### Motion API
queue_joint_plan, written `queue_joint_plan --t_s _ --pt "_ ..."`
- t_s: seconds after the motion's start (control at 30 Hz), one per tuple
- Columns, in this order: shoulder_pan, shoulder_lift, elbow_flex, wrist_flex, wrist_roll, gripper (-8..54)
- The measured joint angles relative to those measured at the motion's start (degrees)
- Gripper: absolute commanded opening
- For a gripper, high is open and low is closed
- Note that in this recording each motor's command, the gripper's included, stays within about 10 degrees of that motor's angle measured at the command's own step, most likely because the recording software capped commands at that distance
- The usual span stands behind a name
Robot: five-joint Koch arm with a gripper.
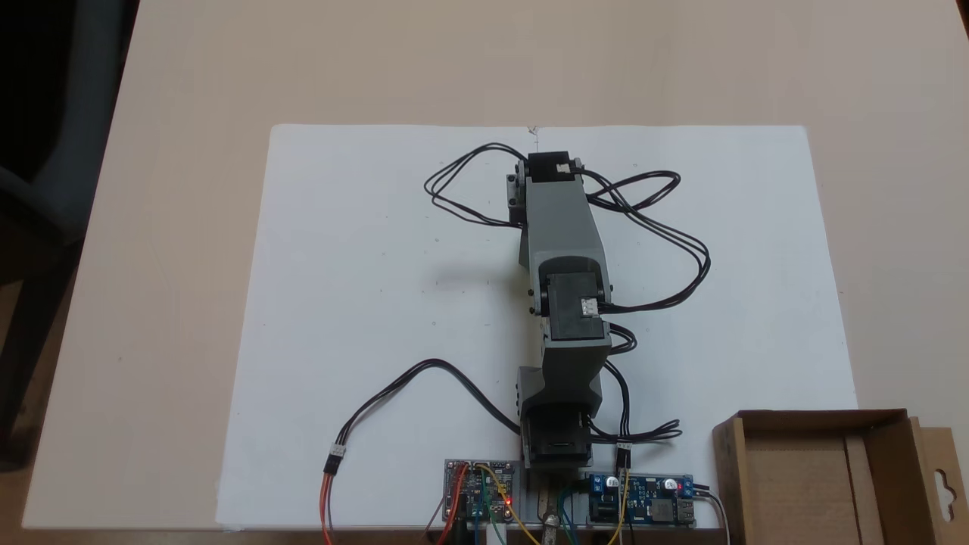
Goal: Grasp a green dice and put it in the bin.
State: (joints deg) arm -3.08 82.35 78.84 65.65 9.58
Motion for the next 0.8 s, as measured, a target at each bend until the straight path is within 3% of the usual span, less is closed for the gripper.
queue_joint_plan --t_s 0.07,0.4,0.8 --pt "2.0 0.0 -13.8 12.7 0.0 12.2" --pt "10.6 -1.2 -46.9 31.4 0.0 12.2" --pt "49.0 -1.2 -49.6 31.9 -10.8 12.2"
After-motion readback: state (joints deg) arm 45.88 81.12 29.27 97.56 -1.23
